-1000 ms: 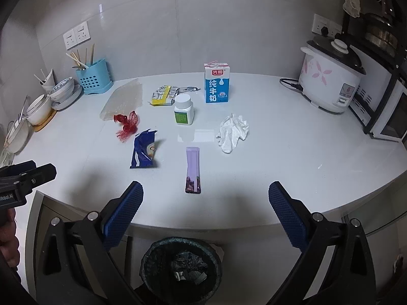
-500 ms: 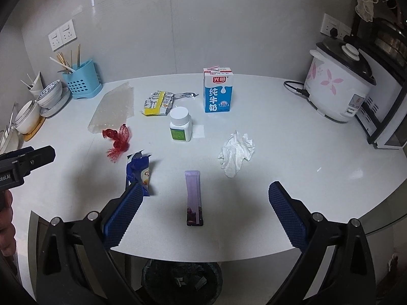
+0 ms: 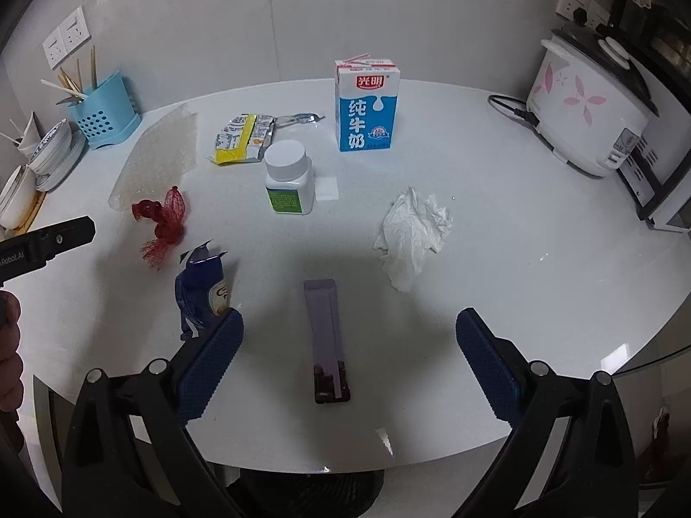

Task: Collect trash
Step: 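Grasp the red mesh net with the left tool while the right tool grasps the purple stick packet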

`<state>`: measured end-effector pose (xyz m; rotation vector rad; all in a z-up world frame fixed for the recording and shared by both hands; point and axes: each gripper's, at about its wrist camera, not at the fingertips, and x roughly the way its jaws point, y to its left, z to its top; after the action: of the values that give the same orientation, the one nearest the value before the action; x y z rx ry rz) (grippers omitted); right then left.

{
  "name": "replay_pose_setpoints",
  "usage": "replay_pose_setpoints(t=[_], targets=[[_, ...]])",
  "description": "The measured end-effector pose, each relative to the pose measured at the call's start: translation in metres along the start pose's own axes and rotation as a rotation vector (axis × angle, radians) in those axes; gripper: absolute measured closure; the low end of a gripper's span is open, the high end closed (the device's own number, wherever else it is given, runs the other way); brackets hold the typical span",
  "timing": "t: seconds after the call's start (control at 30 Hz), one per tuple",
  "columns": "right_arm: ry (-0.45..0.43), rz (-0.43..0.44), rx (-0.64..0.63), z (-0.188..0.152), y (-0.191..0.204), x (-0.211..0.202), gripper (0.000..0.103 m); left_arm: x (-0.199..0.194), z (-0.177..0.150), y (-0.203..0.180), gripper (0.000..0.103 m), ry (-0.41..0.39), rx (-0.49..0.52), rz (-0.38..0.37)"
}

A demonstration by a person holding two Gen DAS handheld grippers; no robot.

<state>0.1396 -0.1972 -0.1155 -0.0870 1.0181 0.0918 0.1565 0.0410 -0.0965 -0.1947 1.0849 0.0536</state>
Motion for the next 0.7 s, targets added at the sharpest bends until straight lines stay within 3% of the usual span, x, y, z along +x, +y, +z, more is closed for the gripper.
replay_pose_setpoints(t=[0.4, 0.57, 0.7], targets=[[0.103, -0.033, 0.027, 0.002, 0.006, 0.048, 0.017, 0.073, 0.027, 0.007, 0.007, 0.079, -0.014, 0.005], [0.136, -0.02, 0.037, 0.005, 0.006, 0.057, 0.031, 0.095, 0.034, -0.001, 0.007, 0.105, -0.015, 0.004], [0.16, -0.006, 0.034, 0.004, 0.007, 0.064, 0.035, 0.106, 0.037, -0.003, 0.009, 0.121, -0.016, 0.017]])
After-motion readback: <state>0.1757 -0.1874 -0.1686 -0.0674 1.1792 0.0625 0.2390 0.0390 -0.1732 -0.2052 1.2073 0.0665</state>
